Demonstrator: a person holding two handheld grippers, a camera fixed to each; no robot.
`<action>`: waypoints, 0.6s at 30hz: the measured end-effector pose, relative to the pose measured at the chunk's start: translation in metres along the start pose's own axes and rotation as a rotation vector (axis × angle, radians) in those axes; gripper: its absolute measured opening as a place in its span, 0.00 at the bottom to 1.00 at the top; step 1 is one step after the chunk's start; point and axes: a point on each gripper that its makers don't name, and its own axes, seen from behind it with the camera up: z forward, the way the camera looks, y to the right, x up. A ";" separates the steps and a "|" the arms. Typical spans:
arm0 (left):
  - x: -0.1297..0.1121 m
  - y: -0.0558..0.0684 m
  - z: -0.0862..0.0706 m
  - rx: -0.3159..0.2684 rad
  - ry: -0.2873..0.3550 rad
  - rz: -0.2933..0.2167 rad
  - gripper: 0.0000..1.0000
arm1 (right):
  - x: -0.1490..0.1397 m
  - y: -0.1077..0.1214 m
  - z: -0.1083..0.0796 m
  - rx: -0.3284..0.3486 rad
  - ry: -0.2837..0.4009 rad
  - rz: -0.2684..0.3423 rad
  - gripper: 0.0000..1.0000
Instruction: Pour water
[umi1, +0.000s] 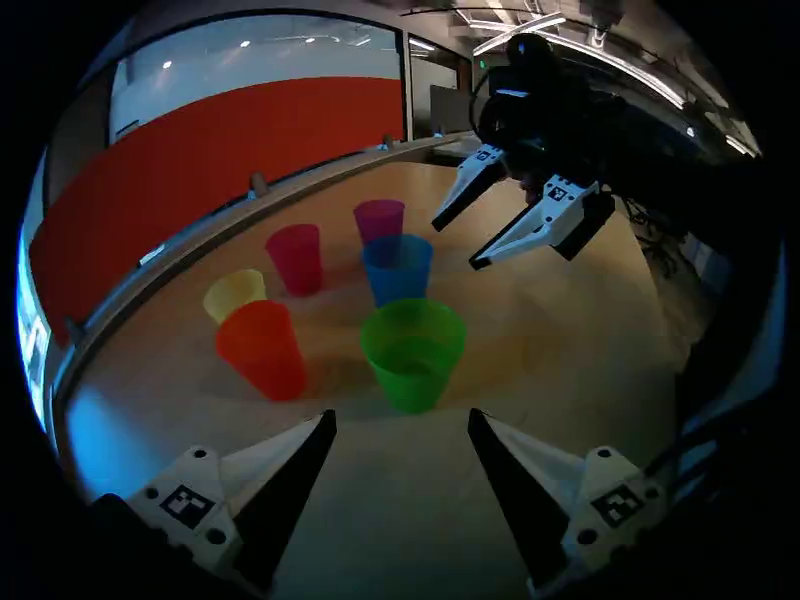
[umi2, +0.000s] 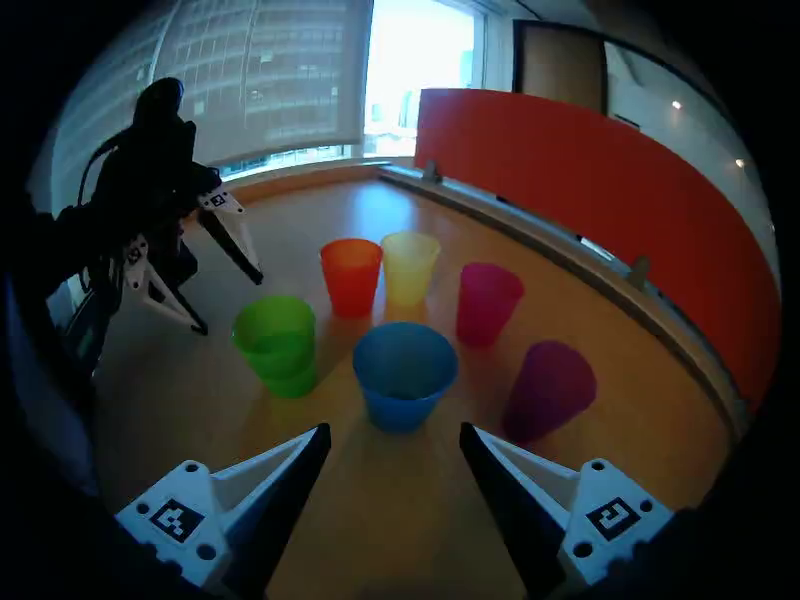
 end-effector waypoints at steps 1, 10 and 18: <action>0.001 -0.001 -0.003 0.007 0.006 -0.007 0.98 | -0.001 -0.001 -0.004 -0.004 0.004 0.003 1.00; 0.009 -0.020 -0.020 0.102 0.069 -0.048 0.98 | -0.005 0.003 -0.028 -0.052 0.047 0.045 1.00; 0.031 -0.058 -0.040 0.272 0.182 -0.056 0.98 | 0.013 0.022 -0.049 -0.167 0.148 0.074 1.00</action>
